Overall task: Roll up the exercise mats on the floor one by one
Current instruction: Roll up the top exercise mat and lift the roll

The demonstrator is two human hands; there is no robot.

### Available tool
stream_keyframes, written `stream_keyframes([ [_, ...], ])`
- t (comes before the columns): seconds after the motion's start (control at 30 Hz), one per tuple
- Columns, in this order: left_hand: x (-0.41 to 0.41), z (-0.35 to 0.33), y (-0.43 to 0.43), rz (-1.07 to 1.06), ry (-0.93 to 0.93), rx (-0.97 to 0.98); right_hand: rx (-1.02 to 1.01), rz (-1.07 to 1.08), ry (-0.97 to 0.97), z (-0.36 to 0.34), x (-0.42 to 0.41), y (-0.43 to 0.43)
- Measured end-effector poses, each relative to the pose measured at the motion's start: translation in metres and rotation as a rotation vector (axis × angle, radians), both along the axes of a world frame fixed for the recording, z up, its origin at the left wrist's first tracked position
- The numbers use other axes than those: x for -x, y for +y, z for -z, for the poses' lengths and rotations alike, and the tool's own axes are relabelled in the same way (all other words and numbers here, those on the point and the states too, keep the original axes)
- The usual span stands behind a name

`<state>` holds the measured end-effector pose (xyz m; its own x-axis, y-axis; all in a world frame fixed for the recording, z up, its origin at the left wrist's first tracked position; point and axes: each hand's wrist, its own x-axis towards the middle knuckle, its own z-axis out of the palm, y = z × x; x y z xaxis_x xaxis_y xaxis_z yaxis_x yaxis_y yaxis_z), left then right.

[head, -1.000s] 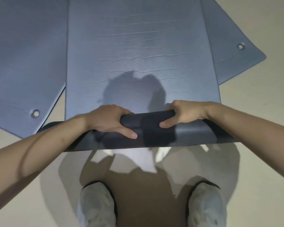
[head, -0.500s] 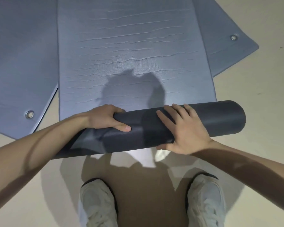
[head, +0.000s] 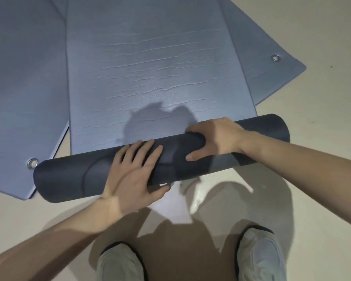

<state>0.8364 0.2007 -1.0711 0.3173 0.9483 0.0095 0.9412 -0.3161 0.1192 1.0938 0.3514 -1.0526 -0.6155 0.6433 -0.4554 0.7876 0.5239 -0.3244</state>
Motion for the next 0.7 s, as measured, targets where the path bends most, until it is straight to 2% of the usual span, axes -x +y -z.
stream_keyframes([
  [0.07,0.0,0.007,0.002,0.001,0.07,0.004,0.089,0.042,-0.028,-0.004,0.004,0.01],
  [0.13,0.005,0.012,0.015,0.01,0.123,0.023,0.04,0.024,-0.036,-0.005,0.01,0.016],
  [0.2,0.011,0.012,0.03,0.017,0.126,0.049,-0.161,0.004,-0.008,-0.004,0.011,0.016],
  [0.27,0.018,0.008,0.048,0.024,0.096,0.099,-0.37,0.011,0.113,-0.001,0.01,0.01],
  [0.33,0.027,-0.001,0.068,0.031,0.04,0.204,-0.556,-0.019,0.247,0.002,0.011,-0.003],
  [0.4,0.037,-0.01,0.093,0.004,-0.066,0.358,-0.649,-0.076,0.278,0.009,0.015,-0.017],
  [0.47,0.045,-0.018,0.117,-0.044,-0.176,0.526,-0.697,-0.1,0.256,0.015,0.019,-0.026],
  [0.57,0.051,-0.028,0.142,-0.085,-0.322,0.715,-0.717,-0.09,0.122,0.017,0.013,-0.022],
  [0.63,0.051,-0.032,0.15,-0.086,-0.318,0.727,-0.704,-0.106,0.029,0.018,0.007,-0.011],
  [0.7,0.05,-0.034,0.15,-0.091,-0.194,0.577,-0.682,-0.141,-0.013,0.02,0.003,0.002],
])
